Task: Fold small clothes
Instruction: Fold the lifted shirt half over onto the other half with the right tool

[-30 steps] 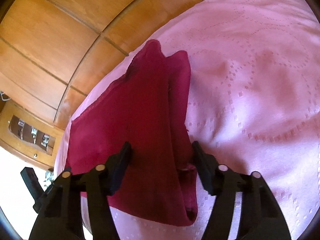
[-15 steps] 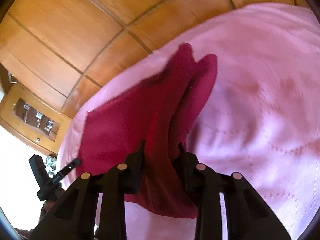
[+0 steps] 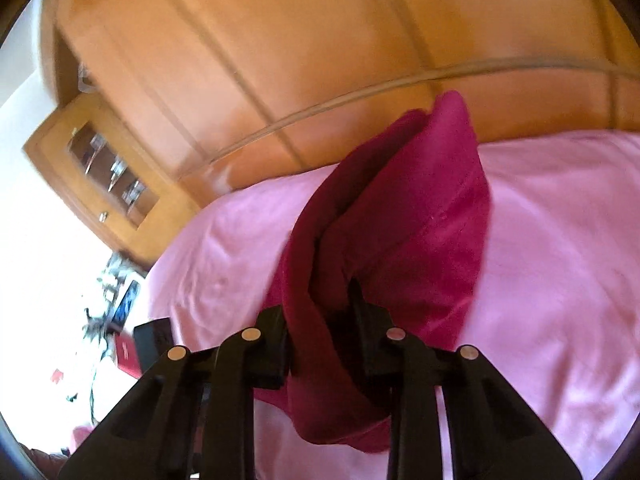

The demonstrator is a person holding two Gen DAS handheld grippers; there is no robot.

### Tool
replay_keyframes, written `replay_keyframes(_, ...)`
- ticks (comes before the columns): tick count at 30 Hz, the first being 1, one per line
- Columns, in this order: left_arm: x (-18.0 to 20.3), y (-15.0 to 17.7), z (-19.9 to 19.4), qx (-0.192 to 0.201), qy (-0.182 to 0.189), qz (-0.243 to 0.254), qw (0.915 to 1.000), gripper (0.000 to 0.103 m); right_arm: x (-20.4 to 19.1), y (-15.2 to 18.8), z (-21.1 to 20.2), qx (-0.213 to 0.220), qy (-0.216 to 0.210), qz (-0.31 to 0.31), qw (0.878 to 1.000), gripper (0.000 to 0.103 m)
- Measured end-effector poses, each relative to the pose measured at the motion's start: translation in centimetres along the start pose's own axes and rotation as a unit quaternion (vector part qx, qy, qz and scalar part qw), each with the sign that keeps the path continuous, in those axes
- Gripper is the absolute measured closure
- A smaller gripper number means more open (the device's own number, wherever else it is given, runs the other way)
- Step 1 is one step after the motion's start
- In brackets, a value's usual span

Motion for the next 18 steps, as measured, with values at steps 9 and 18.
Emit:
replay_keyframes(9,-2.5,-0.5,-3.4,0.028,0.023,-0.056,0.9978,0.068,-7.9,2.8,11.4,-0.099,-0.022,-0.052,0.993,0.081)
replay_keyframes(18,-6.2,-2.1,-6.9,0.062,0.046,-0.126,0.989,0.068,-10.1,6.6,14.5,-0.144,-0.051,-0.102,0.983,0.064)
Point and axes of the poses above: each gripper's, at about its wrist camera, not at the fingertips, and z roughly the way its jaws point, x to its right, y to its underside, the point moved 3 cm from there along z, roughly the way its jaws point, and after that the axes turned 4 degrees about y, right-handed, at the moved point
